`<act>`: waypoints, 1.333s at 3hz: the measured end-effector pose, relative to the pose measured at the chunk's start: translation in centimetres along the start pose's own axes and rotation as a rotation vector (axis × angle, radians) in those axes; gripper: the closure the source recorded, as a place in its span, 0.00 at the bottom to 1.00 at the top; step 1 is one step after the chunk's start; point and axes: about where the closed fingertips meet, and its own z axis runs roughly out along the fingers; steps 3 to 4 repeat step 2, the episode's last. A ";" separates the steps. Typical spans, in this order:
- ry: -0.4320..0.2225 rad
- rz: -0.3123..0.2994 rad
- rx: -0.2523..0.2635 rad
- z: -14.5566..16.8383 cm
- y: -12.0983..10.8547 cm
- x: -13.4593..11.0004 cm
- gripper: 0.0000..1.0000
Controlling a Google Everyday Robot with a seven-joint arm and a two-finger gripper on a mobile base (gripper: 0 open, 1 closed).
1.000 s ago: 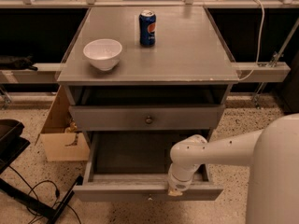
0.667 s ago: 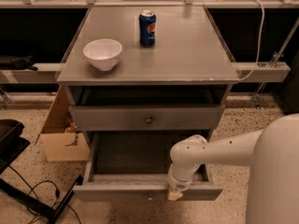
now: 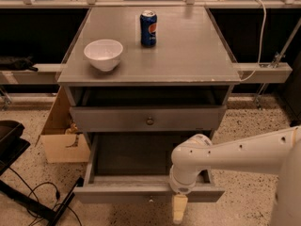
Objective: Open middle drawer
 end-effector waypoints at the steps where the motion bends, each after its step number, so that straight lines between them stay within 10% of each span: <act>1: 0.014 -0.034 0.050 -5.7 6.4 -1.3 0.00; 2: -0.006 -0.082 0.153 -10.8 9.0 -1.5 0.00; 4: -0.006 -0.082 0.153 -10.8 9.0 -1.5 0.00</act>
Offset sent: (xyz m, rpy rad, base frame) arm -0.1027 -0.0022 0.1891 0.0322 -0.3111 0.1078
